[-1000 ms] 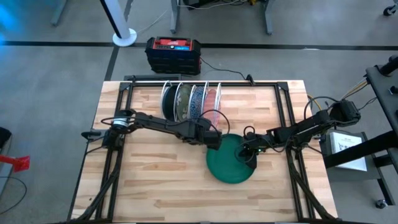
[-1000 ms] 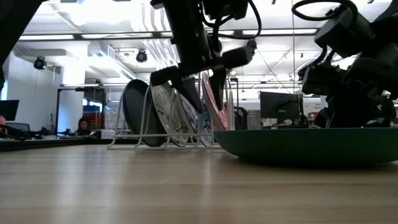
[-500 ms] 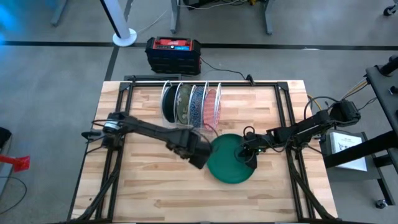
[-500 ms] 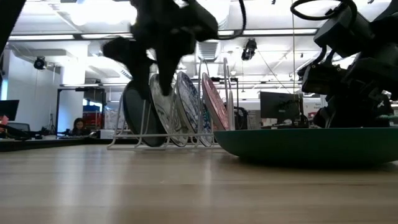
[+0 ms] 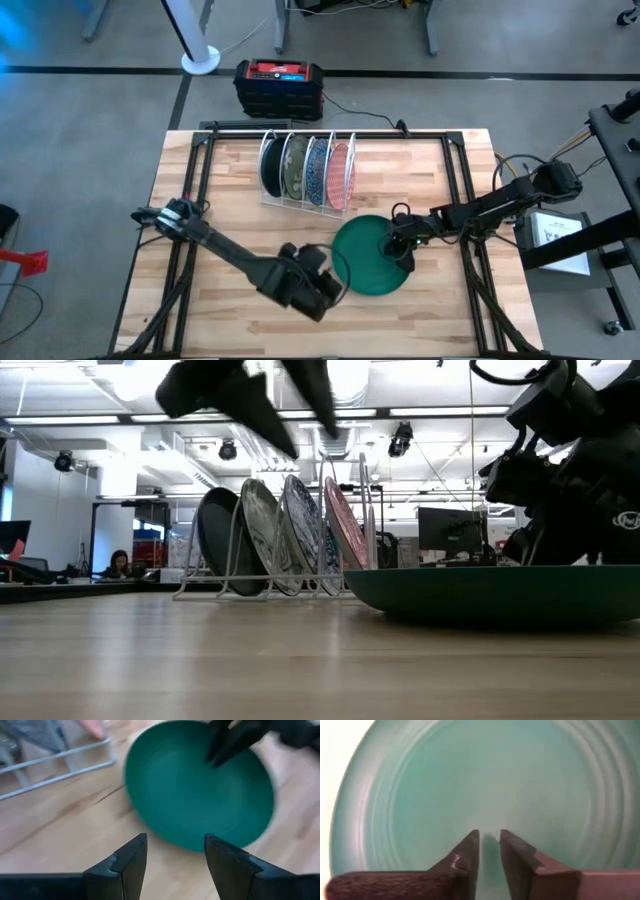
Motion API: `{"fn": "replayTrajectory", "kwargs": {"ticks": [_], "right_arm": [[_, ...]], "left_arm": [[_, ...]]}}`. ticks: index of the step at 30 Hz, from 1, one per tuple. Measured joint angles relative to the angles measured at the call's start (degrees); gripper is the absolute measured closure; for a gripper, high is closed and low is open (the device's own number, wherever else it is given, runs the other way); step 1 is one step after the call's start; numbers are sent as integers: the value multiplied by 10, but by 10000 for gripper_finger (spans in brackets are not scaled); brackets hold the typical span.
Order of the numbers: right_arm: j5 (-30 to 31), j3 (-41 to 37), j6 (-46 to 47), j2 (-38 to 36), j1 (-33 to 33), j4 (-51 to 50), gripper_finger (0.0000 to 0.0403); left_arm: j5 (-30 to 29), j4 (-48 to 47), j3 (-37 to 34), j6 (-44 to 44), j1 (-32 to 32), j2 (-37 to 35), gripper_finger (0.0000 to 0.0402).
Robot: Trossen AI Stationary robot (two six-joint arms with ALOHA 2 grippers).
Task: Sort dishes
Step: Put the green plate into the white dish rack
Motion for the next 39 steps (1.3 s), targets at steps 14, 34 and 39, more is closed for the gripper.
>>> {"fn": "replayTrajectory", "kwargs": {"ticks": [14,34,39], "right_arm": [[-21,0,-2,-83,0,-8,223],[171,35,-55,-209,-17,-237,219],[194,49,-56,-171,-22,-253,219]], "left_arm": [[-80,47,0,-94,-26,91,216],[-128,137,-4,70,-26,118,242],[-128,40,-11,4,-14,118,247]]}}
